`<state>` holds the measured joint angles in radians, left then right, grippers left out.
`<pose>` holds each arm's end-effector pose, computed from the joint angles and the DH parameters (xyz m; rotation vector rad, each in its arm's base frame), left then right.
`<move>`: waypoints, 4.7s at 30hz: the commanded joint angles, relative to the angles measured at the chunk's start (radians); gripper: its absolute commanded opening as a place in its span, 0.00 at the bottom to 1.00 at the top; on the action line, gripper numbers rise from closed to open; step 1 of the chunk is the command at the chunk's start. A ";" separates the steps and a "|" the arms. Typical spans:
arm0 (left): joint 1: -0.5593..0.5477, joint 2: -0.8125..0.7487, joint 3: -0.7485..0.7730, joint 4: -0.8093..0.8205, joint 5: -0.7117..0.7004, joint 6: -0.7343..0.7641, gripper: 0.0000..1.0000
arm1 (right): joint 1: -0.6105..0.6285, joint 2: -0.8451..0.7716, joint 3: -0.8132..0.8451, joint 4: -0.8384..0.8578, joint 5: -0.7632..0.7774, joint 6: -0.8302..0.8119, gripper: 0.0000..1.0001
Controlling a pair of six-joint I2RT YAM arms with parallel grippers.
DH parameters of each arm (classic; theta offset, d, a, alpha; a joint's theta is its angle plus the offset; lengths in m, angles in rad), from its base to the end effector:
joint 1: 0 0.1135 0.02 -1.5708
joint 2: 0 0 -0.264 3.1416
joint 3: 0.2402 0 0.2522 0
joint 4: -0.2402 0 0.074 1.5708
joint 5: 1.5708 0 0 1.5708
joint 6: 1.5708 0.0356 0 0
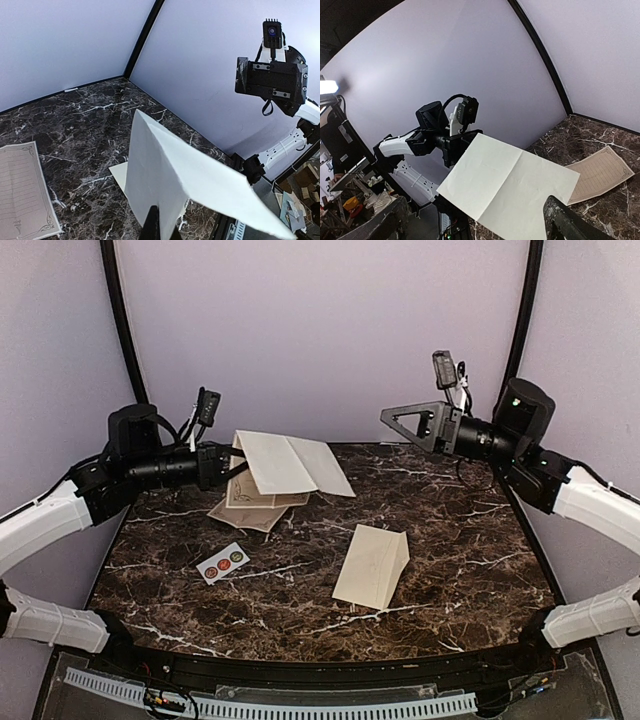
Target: Place the letter into the envelope and seal it
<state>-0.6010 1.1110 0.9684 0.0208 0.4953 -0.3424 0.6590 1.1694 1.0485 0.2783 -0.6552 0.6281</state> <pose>0.2035 -0.1601 0.3619 0.6190 1.6986 -1.1069 0.1988 0.1814 0.4026 -0.6283 1.5101 1.4811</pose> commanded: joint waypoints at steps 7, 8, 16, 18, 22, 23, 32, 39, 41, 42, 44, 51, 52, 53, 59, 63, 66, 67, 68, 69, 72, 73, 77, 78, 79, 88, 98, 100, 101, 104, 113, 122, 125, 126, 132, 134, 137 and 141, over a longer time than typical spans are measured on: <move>0.034 -0.092 0.005 -0.048 0.139 0.169 0.00 | 0.005 -0.151 -0.070 -0.103 0.122 -0.025 0.96; 0.033 -0.074 0.010 -0.041 0.176 0.195 0.00 | 0.005 -0.160 -0.062 -0.147 0.134 -0.047 0.96; -0.088 0.110 0.171 -0.193 0.345 0.362 0.00 | 0.005 -0.178 -0.011 -0.454 0.074 -0.260 0.91; -0.112 0.165 0.212 -0.230 0.398 0.385 0.00 | 0.005 -0.164 -0.007 -0.479 0.017 -0.299 0.90; -0.189 0.244 0.252 -0.317 0.472 0.420 0.00 | 0.017 -0.119 0.006 -0.484 -0.097 -0.342 0.89; -0.202 0.257 0.250 -0.329 0.471 0.433 0.00 | 0.026 -0.105 0.013 -0.483 -0.117 -0.349 0.89; -0.249 0.295 0.209 -0.375 0.514 0.467 0.00 | 0.127 0.083 0.080 -0.502 -0.245 -0.399 0.83; -0.248 0.285 0.200 -0.367 0.503 0.467 0.00 | 0.211 0.154 0.089 -0.516 -0.254 -0.401 0.74; -0.248 0.276 0.197 -0.361 0.495 0.465 0.00 | 0.230 0.162 0.081 -0.511 -0.255 -0.393 0.68; -0.249 0.270 0.196 -0.359 0.493 0.463 0.00 | 0.238 0.167 0.076 -0.507 -0.258 -0.389 0.65; -0.249 0.264 0.193 -0.354 0.487 0.460 0.00 | 0.249 0.172 0.069 -0.503 -0.261 -0.383 0.61; -0.247 0.263 0.191 -0.344 0.482 0.454 0.00 | 0.261 0.170 0.048 -0.537 -0.251 -0.395 0.51; -0.247 0.264 0.192 -0.344 0.484 0.452 0.00 | 0.263 0.166 0.045 -0.543 -0.249 -0.396 0.50; -0.247 0.264 0.192 -0.342 0.488 0.450 0.00 | 0.264 0.164 0.041 -0.552 -0.250 -0.399 0.49; -0.247 0.265 0.191 -0.328 0.487 0.439 0.00 | 0.268 0.146 0.019 -0.584 -0.234 -0.408 0.44; -0.246 0.267 0.190 -0.315 0.491 0.428 0.00 | 0.267 0.132 0.003 -0.587 -0.222 -0.409 0.40; -0.242 0.270 0.188 -0.305 0.498 0.421 0.00 | 0.267 0.124 -0.006 -0.580 -0.215 -0.406 0.34; -0.242 0.272 0.187 -0.303 0.500 0.418 0.00 | 0.268 0.122 -0.010 -0.576 -0.215 -0.404 0.32; -0.240 0.272 0.186 -0.299 0.501 0.415 0.00 | 0.267 0.118 -0.012 -0.572 -0.212 -0.403 0.30; -0.239 0.272 0.184 -0.297 0.502 0.413 0.00 | 0.267 0.114 -0.012 -0.569 -0.206 -0.401 0.26; -0.238 0.275 0.184 -0.294 0.496 0.410 0.00 | 0.267 0.106 -0.020 -0.548 -0.196 -0.393 0.12; -0.238 0.276 0.184 -0.294 0.484 0.410 0.00 | 0.267 0.102 -0.023 -0.541 -0.193 -0.390 0.06; -0.230 0.256 0.184 -0.288 0.383 0.407 0.03 | 0.268 0.081 -0.035 -0.520 -0.166 -0.381 0.00; -0.220 0.238 0.181 -0.278 0.363 0.393 0.04 | 0.268 0.074 -0.038 -0.514 -0.157 -0.378 0.00; -0.213 0.229 0.168 -0.251 0.330 0.384 0.05 | 0.268 0.068 -0.044 -0.506 -0.148 -0.373 0.00; -0.070 -0.050 0.035 -0.064 -0.049 0.286 0.70 | 0.250 -0.013 -0.103 -0.378 0.017 -0.298 0.00; -0.068 -0.208 -0.088 0.080 -0.056 0.214 0.87 | 0.240 -0.117 -0.269 -0.006 0.208 -0.100 0.00; -0.070 -0.194 -0.113 0.116 -0.022 0.138 0.87 | 0.240 -0.131 -0.305 0.094 0.212 -0.063 0.00; -0.073 -0.190 -0.147 0.141 -0.008 0.077 0.87 | 0.241 -0.136 -0.313 0.125 0.218 -0.053 0.00; -0.105 -0.188 -0.234 0.330 0.014 -0.045 0.87 | 0.243 -0.149 -0.331 0.200 0.258 -0.031 0.00; -0.247 -0.103 -0.344 0.599 -0.054 -0.169 0.89 | 0.254 -0.135 -0.390 0.468 0.287 0.055 0.00; -0.281 -0.044 -0.336 0.695 0.005 -0.209 0.93 | 0.269 -0.084 -0.379 0.557 0.277 0.080 0.00; -0.288 -0.042 -0.331 0.704 0.013 -0.204 0.93 | 0.270 -0.063 -0.367 0.564 0.267 0.084 0.00; -0.289 -0.037 -0.330 0.710 0.016 -0.208 0.93 | 0.270 -0.056 -0.363 0.570 0.261 0.087 0.00; -0.293 0.023 -0.307 0.771 0.043 -0.240 0.93 | 0.285 -0.027 -0.356 0.605 0.241 0.101 0.00; -0.296 0.047 -0.292 0.770 0.036 -0.240 0.92 | 0.290 -0.022 -0.352 0.605 0.239 0.101 0.00; -0.300 0.074 -0.270 0.771 0.039 -0.242 0.87 | 0.297 -0.014 -0.346 0.606 0.240 0.097 0.00; -0.300 0.088 -0.266 0.800 0.079 -0.246 0.54 | 0.298 -0.013 -0.347 0.596 0.257 0.089 0.00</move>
<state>-0.8959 1.2030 0.6712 0.7521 0.5247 -0.5854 0.9455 1.1549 0.6750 0.8299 -0.4057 0.7200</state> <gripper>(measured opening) 0.651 0.003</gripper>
